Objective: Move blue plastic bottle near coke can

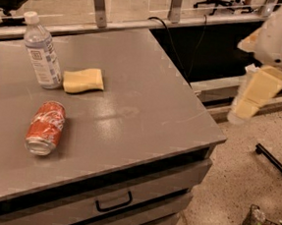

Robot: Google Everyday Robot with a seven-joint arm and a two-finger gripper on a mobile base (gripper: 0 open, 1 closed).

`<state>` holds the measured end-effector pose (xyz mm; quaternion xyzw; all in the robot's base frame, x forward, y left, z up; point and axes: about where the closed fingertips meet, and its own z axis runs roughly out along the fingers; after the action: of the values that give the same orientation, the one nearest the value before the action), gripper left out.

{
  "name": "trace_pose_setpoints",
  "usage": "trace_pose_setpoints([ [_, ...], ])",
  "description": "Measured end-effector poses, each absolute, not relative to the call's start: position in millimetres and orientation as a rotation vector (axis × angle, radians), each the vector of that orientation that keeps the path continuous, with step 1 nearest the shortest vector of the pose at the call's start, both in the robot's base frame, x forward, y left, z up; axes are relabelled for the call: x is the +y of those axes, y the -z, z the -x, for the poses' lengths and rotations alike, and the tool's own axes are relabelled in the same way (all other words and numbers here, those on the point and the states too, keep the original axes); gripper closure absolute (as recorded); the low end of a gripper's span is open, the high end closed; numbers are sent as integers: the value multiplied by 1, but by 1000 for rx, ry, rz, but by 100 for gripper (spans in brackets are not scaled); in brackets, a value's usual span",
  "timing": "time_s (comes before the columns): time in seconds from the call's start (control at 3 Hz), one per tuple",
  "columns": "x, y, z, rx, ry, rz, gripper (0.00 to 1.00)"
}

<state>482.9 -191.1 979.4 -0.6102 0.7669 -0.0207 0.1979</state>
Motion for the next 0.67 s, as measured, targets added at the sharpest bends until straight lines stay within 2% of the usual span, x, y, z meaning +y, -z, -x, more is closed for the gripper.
trace_pose_setpoints([
  [0.67,-78,-981,-600,1879,-140,1646,0],
])
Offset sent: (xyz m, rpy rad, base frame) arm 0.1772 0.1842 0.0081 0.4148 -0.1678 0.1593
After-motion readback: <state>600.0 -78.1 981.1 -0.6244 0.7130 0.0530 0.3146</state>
